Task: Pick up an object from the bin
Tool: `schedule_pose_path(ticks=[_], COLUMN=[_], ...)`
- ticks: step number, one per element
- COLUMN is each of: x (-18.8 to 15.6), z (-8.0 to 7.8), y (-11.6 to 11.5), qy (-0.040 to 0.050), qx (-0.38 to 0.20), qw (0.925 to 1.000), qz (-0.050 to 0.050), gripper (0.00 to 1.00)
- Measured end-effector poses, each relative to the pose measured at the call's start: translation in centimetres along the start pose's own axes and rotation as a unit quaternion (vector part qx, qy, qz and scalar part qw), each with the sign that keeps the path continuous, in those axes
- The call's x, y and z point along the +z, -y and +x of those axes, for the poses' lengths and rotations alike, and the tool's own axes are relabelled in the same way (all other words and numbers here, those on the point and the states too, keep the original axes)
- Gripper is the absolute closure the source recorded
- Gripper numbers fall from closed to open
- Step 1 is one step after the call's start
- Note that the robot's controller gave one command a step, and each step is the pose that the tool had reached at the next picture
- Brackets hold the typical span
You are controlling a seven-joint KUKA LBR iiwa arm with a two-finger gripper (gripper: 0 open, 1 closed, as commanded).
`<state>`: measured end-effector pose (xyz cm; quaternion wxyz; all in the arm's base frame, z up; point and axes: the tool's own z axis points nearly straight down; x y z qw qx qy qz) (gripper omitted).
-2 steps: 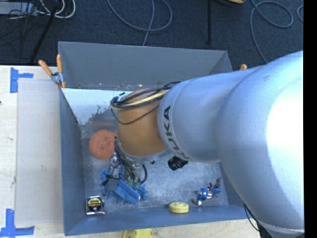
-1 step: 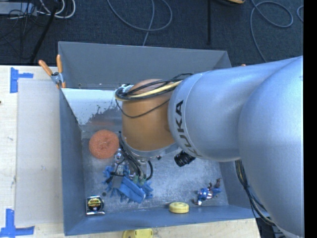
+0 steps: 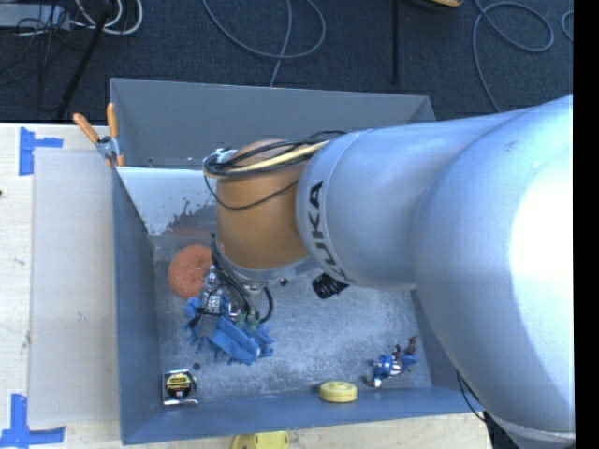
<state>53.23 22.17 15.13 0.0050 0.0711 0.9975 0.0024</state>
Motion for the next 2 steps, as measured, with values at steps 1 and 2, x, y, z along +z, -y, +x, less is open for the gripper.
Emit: schedule_pose_path(ticks=[1,2], x=[0.3,-5.7], z=[0.9,1.1], y=[1.1,-1.6], qy=[-0.0135,-0.0054], qx=[-0.001,-0.008], qw=[0.9999,0.9999], qz=[0.008,0.003], gripper=[1.0,1.0])
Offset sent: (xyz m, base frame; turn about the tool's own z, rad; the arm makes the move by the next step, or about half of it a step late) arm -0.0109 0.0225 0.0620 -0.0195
